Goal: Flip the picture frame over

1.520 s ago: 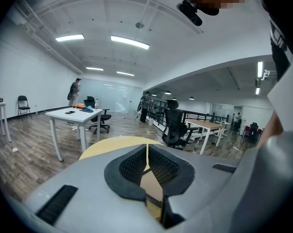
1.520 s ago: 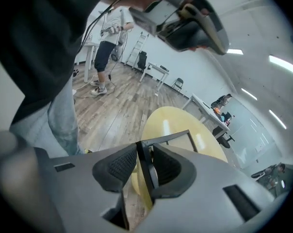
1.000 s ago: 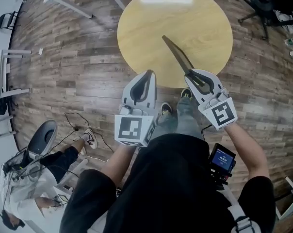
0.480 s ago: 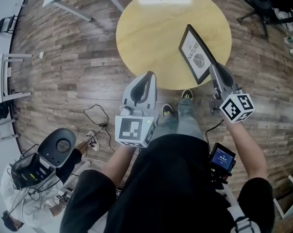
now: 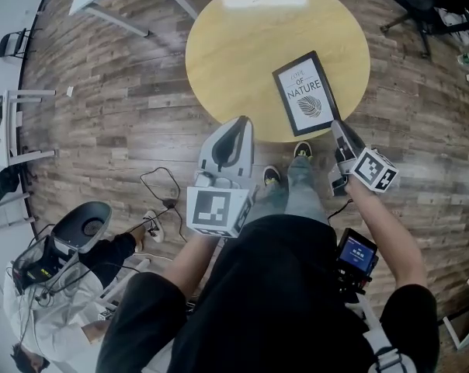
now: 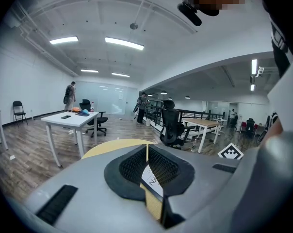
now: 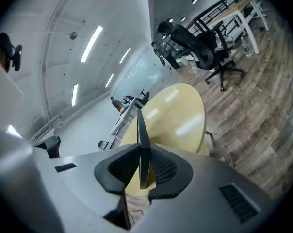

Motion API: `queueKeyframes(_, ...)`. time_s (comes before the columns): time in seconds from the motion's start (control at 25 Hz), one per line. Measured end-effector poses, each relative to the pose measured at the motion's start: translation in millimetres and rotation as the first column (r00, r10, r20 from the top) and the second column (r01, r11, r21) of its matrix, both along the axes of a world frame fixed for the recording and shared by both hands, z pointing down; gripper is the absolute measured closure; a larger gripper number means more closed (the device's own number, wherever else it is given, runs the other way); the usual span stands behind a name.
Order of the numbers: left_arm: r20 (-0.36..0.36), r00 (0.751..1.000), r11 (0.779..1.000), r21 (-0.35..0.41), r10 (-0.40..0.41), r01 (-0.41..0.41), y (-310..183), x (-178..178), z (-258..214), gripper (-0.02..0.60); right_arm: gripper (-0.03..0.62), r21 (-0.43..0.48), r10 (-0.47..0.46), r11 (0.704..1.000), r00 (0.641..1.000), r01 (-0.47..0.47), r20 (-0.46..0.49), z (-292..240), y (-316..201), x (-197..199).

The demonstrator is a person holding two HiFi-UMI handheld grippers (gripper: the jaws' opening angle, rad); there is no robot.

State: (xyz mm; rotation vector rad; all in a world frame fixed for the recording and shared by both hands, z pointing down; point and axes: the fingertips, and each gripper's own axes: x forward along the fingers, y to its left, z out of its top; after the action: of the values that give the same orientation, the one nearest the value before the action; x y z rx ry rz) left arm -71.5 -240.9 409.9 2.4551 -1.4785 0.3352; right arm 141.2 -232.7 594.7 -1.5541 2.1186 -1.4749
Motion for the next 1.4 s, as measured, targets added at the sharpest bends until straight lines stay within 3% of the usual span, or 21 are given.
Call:
queueKeyframes(0.2, 0.008, 1.0, 1.0, -0.008, 0.009, -0.009, 5.3, 7.1, 2.4, 0.552, 0.519, -0.121, 0.042, 0.992, 0.989, -0.025, 0.141, 31.9, 17.2, -9.2)
queueKeyframes(0.4, 0.014, 0.999, 1.0, 0.002, 0.03, -0.03, 8.4, 10.4, 0.4, 0.552, 0.51, -0.24, 0.075, 0.971, 0.972, -0.02, 0.223, 62.6, 31.1, -16.1)
queueKeyframes(0.56, 0.027, 1.0, 0.999, -0.033, -0.006, 0.007, 7.4, 9.1, 0.3, 0.552, 0.504, -0.287, 0.075, 0.958, 0.965, 0.0, 0.25, 79.5, 34.3, -17.0)
queueKeyframes(0.88, 0.024, 0.999, 0.999, -0.015, 0.036, -0.036, 13.0, 13.3, 3.3, 0.552, 0.502, -0.302, 0.079, 0.953, 0.961, 0.005, 0.266, 86.1, 39.1, -19.5)
queueKeyframes(1.16, 0.005, 0.998, 0.998, 0.01, 0.057, -0.057, 30.6, 4.0, -0.3, 0.552, 0.499, -0.243, -0.001, 0.969, 0.988, 0.039, 0.156, 78.0, 49.4, -32.9)
queueKeyframes(1.4, -0.007, 0.997, 0.997, 0.029, 0.074, -0.074, 38.5, -1.0, -3.8, 0.552, 0.444, -0.213, -0.047, 0.976, 0.999, 0.046, 0.0, 69.1, 49.8, -30.9)
